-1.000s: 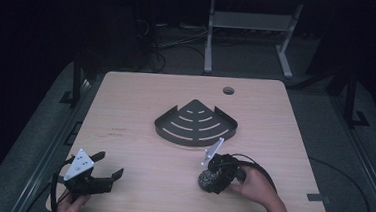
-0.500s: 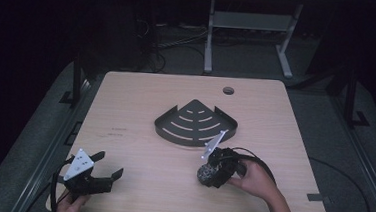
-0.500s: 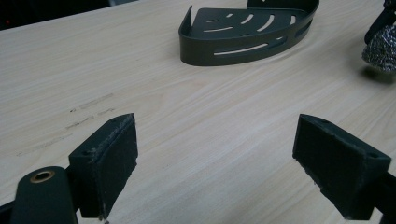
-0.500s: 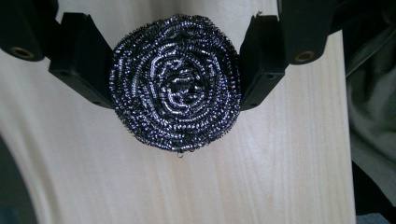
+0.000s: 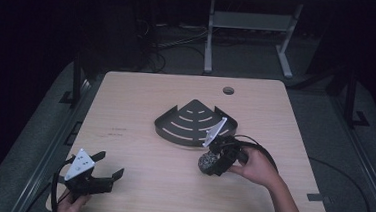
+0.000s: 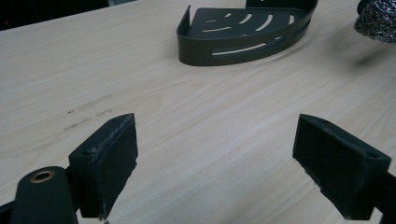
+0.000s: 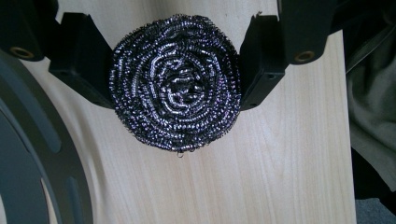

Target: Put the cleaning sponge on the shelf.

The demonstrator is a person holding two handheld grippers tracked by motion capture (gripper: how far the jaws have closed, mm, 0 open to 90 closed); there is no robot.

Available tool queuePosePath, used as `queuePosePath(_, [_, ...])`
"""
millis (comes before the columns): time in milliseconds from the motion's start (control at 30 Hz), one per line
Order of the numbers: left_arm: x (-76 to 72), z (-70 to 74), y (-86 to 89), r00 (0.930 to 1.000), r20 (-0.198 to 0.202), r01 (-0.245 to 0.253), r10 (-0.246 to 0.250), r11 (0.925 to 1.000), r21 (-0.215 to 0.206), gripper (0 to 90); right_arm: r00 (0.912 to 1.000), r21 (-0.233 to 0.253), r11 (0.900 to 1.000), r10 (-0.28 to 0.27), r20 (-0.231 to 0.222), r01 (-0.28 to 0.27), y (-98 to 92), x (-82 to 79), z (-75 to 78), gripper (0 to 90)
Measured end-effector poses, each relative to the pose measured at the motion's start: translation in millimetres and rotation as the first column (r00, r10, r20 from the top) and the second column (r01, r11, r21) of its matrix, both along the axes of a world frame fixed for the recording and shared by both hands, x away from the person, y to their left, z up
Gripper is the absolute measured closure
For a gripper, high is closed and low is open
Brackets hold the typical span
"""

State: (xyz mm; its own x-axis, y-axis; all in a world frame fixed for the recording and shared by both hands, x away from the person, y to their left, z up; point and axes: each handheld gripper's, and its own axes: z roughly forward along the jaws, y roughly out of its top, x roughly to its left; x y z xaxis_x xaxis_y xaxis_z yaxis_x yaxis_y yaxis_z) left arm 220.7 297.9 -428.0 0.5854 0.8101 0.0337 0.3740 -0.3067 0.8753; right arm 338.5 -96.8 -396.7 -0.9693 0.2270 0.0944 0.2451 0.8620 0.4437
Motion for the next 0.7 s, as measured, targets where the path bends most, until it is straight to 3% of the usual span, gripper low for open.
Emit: queuePosePath(700, [0.9, 1.5, 0.7, 1.0000, 0.004, 0.001, -0.001, 1.0000, -0.007, 13.2, 0.9999, 0.002, 1.000, 0.008, 0.013, -0.008, 16.5, 34.4, 22.6, 31.8])
